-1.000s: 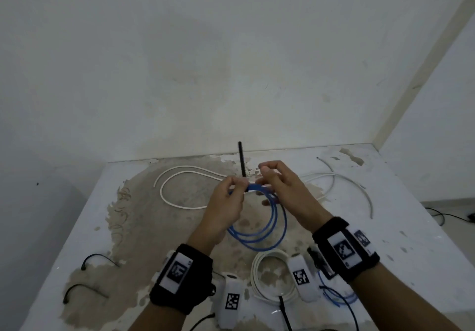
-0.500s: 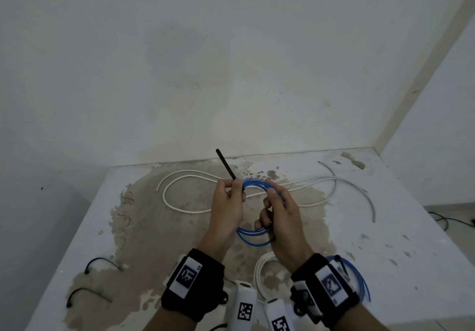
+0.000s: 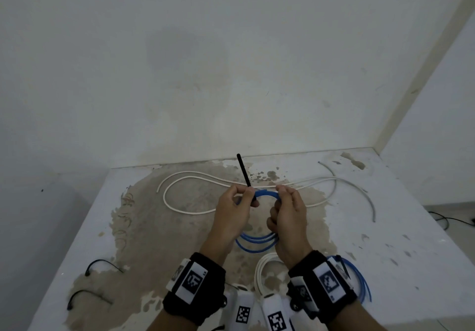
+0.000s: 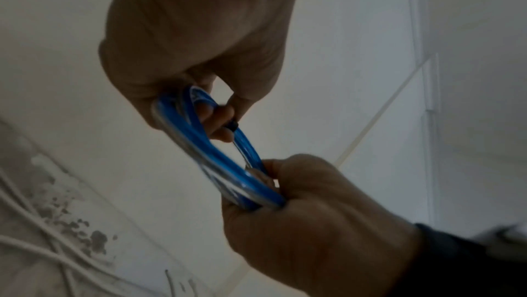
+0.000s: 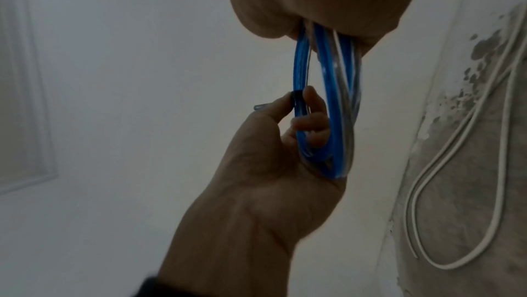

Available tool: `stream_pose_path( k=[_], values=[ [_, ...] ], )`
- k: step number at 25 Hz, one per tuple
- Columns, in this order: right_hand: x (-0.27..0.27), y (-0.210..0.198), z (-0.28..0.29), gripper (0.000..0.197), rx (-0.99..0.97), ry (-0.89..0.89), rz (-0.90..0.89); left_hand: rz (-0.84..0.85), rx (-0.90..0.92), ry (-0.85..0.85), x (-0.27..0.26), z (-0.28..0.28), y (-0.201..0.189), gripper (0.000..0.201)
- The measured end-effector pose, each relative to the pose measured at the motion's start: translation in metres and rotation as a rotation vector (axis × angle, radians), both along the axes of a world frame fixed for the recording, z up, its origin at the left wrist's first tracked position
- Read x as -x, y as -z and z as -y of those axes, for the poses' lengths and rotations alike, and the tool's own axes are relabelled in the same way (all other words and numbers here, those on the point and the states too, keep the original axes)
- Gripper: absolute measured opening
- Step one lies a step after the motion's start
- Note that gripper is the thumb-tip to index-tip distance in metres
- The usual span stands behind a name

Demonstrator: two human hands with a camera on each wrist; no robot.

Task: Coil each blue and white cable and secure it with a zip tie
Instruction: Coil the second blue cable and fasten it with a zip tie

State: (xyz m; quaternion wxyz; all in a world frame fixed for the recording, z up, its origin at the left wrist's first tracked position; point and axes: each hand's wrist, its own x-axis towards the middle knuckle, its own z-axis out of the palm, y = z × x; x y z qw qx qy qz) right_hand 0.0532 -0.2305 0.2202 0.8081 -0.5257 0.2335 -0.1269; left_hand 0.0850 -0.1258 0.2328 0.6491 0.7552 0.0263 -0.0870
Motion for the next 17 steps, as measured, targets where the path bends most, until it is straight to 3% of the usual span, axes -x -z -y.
stream_pose_path(
  k=[4,9,12,15,17],
  values=[
    [-0.002,0.007,0.003,0.033,-0.003,0.048,-0.008,0.045,0.018,0.033,0.008,0.003,0.0,0.024],
    [0.007,0.006,0.007,0.03,0.118,-0.199,0.063,0.191,-0.066,-0.211,-0.014,-0.01,0.007,0.033],
    [0.015,0.005,0.004,0.022,0.123,-0.329,0.041,0.323,-0.107,-0.275,-0.017,-0.012,0.007,0.034],
    [0.02,0.0,0.0,0.026,0.091,-0.428,0.049,0.495,-0.292,-0.168,-0.01,-0.009,0.005,0.037],
    [0.021,-0.003,0.0,0.03,0.08,-0.443,0.077,0.439,-0.308,-0.025,-0.011,-0.01,0.007,0.037]
  ],
)
